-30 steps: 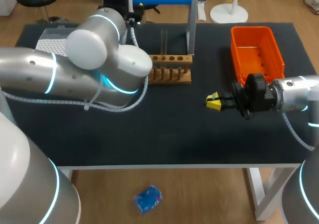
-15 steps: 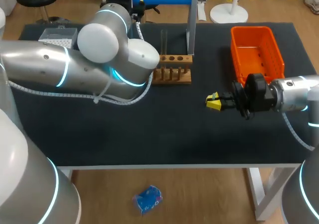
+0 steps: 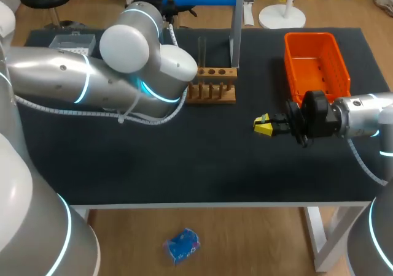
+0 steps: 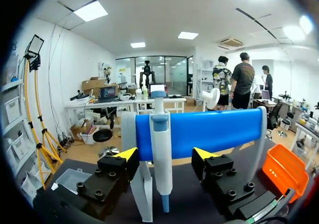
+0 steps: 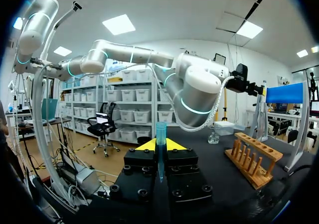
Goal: Invert the test tube, pick up the pipette, mount the tip to pipette, aspirate from beaker and dispense into the tube, eject the tip, return the pipette, and cap with the stopper.
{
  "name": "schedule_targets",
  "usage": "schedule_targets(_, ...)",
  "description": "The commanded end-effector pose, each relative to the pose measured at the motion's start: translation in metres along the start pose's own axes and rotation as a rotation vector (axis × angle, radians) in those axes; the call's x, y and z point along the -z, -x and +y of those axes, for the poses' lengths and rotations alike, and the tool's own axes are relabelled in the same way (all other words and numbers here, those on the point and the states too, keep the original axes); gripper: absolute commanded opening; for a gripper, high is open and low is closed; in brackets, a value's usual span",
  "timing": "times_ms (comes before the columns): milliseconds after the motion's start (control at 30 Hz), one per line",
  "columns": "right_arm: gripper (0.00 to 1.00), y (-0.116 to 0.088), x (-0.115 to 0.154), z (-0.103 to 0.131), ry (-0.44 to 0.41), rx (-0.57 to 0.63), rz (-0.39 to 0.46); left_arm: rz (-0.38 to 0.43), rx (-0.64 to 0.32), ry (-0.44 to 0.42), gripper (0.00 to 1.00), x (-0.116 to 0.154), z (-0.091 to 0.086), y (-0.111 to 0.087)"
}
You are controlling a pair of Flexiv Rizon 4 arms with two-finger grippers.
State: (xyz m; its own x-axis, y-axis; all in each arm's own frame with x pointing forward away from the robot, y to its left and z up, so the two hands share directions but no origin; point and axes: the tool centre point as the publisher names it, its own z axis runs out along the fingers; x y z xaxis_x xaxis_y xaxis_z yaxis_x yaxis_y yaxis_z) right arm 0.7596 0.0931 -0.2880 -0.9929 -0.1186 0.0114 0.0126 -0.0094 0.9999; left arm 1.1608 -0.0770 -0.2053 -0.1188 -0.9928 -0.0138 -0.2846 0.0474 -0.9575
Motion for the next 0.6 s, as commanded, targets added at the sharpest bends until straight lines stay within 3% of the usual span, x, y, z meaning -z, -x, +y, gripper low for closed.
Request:
schedule_targets(33, 0.0, 0.0, 0.0, 0.0, 0.0, 0.0, 0.001, 0.001, 0.004, -0.005, 0.65, -0.009, 0.002, -0.001)
schedule_targets(300, 0.0, 0.0, 0.0, 0.0, 0.0, 0.0, 0.001, 0.007, 0.002, -0.002, 0.71, -0.017, 0.001, -0.002)
schedule_targets(400, 0.0, 0.0, 0.0, 0.0, 0.0, 0.0, 0.001, 0.011, 0.001, 0.0, 0.68, -0.02, 0.001, -0.002)
schedule_targets(433, 0.0, 0.0, 0.0, 0.0, 0.0, 0.0, 0.001, 0.013, 0.002, 0.001, 0.63, -0.021, 0.001, -0.002)
schedule_targets(600, 0.0, 0.0, 0.0, 0.0, 0.0, 0.0, 0.001, 0.011, 0.005, 0.005, 0.6, -0.026, 0.001, -0.001)
